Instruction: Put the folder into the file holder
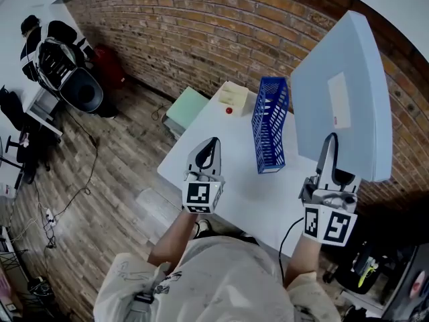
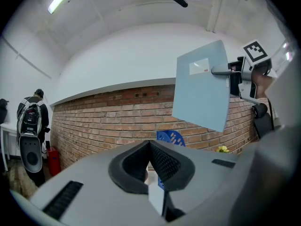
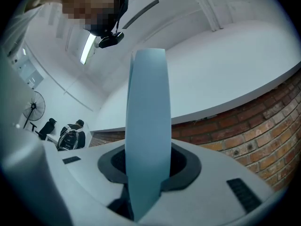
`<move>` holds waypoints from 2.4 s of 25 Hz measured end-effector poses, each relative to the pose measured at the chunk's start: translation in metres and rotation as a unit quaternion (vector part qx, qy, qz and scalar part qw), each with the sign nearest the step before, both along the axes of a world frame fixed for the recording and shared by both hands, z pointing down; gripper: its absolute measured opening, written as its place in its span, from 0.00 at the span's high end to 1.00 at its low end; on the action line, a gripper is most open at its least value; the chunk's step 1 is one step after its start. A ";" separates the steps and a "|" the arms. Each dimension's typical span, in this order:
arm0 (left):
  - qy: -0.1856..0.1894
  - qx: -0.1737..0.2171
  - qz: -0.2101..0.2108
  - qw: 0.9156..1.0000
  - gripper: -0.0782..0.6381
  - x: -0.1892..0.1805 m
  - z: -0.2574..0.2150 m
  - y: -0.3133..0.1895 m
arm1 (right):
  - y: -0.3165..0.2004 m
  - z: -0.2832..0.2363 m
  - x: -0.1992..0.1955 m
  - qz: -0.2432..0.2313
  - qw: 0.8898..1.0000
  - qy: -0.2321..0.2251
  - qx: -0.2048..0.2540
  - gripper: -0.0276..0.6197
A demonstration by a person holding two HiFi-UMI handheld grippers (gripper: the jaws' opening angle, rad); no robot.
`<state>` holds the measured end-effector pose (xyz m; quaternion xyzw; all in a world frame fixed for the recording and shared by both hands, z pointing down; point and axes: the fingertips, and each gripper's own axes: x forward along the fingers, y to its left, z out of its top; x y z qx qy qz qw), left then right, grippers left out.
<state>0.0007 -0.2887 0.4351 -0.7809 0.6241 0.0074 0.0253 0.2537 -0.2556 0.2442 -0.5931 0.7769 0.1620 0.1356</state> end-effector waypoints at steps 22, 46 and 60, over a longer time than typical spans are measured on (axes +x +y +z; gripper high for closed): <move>-0.005 -0.035 -0.054 0.998 0.88 -0.041 0.024 0.014 | -0.059 0.107 -0.048 -0.043 0.994 0.005 -0.100 0.74; -0.012 -0.060 -0.062 0.996 0.88 -0.048 0.042 0.021 | -0.096 0.250 -0.061 0.000 0.975 0.039 -0.218 0.73; -0.008 -0.062 -0.052 0.997 0.88 -0.042 0.044 0.017 | -0.097 0.282 -0.074 0.006 0.963 0.082 -0.255 0.72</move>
